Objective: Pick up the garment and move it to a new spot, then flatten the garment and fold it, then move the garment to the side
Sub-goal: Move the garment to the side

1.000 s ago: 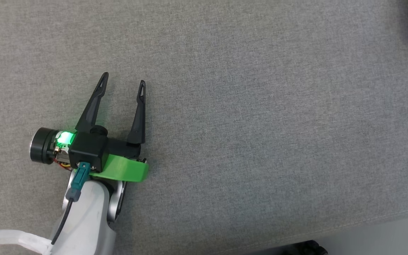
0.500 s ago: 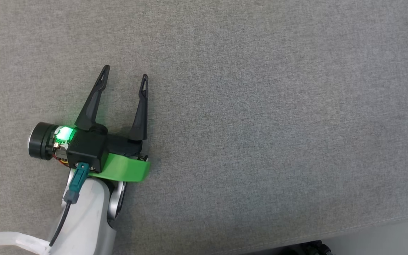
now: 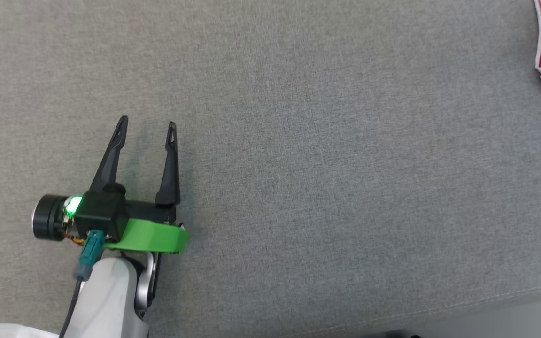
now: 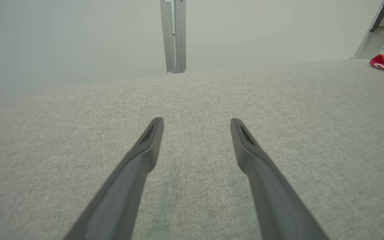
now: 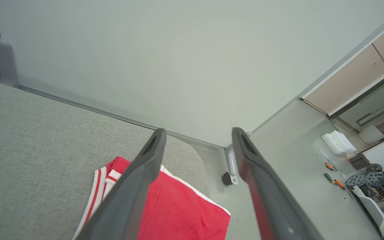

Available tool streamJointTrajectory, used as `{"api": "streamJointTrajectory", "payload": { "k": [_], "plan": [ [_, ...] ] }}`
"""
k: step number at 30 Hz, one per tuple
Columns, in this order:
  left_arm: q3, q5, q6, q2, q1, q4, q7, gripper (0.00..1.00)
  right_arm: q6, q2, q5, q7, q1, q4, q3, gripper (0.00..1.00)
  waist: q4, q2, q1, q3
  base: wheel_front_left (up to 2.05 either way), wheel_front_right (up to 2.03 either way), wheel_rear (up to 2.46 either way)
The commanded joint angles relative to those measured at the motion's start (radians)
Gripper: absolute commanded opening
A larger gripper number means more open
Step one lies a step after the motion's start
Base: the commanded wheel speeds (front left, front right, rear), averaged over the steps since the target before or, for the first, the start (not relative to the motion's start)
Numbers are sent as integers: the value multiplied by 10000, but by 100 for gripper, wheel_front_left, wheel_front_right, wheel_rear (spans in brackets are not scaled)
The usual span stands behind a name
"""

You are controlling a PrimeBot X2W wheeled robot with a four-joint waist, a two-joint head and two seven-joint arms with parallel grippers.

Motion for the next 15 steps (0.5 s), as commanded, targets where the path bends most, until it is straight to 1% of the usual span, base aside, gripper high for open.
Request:
{"api": "streamJointTrajectory", "payload": {
  "k": [1, 7, 15],
  "plan": [
    [117, -106, 53, 19, 237, 40, 9, 100, -24, 122, -162, -30, 391, -284, -242, 100, 123, 0, -1, -699, 0, 0, 0],
    [526, -331, 70, 0, 869, 113, 9, 100, -24, 955, -930, -30, 1798, -1862, -1726, 100, 313, 0, -1, -1695, 0, 0, 0],
    [935, -493, -49, -41, 1790, 229, 9, 100, -24, 2367, -1965, -30, 4572, -3597, -3662, 100, 612, 0, -1, -2938, 0, 0, 0]
  ]
}}
